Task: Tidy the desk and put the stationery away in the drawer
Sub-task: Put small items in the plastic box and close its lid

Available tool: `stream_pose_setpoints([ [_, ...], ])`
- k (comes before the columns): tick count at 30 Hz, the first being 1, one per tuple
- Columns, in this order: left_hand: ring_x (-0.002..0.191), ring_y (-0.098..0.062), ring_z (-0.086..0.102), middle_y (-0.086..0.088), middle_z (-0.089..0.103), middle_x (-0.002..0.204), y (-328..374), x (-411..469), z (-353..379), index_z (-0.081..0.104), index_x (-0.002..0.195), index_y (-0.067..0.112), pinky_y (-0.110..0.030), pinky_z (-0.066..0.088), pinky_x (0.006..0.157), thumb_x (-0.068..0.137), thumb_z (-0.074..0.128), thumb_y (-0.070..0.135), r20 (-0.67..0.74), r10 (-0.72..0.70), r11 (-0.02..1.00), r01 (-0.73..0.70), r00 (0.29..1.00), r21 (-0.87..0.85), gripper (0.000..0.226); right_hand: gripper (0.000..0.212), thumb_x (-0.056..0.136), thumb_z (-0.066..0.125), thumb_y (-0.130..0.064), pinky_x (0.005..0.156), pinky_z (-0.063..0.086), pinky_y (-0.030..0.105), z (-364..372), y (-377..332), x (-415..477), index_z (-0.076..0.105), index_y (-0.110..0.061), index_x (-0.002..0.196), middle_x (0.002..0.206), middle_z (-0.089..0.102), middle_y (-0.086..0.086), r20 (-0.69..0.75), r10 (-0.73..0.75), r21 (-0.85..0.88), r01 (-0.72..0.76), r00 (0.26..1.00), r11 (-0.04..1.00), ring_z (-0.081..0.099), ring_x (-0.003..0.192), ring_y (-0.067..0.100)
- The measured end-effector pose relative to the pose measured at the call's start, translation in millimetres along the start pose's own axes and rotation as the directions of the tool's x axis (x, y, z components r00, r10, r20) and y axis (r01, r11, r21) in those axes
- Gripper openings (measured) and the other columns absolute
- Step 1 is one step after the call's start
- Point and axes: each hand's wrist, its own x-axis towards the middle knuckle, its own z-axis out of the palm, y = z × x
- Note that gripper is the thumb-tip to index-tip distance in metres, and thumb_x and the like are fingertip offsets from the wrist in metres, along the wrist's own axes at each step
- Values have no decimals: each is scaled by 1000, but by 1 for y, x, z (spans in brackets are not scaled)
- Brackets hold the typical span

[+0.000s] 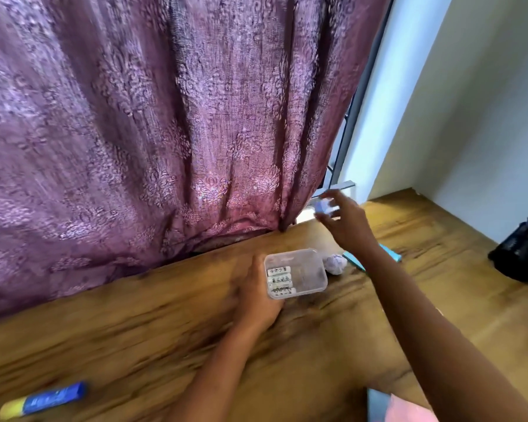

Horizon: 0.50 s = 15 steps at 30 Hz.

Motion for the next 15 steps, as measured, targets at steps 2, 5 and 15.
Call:
stream_pose_setpoints([
  [2,79,-8,55,9,58,92,-2,-5,-2,52,110,11,-7,37,64,59,86,14,21,-15,1000,15,1000,0,61,36,79,74,-18,67,42,16,-13,-44,-32,59,-12,112,94,61,2,183,-45,80,30,982,996,62,77,19],
  [5,89,-13,61,3,62,101,-3,-21,-14,48,118,15,-16,45,69,60,83,10,75,-44,999,45,996,-5,68,39,76,77,-29,75,50,26,-20,-80,-81,60,-21,111,97,64,-2,515,-47,-118,125,856,985,60,79,15],
  [15,82,13,50,26,47,95,15,-85,-64,47,112,21,-5,39,68,65,86,20,109,-48,999,51,993,-17,61,19,88,63,-23,81,53,37,11,-108,-132,67,-25,106,116,64,4,637,47,-548,409,769,729,63,103,27],
])
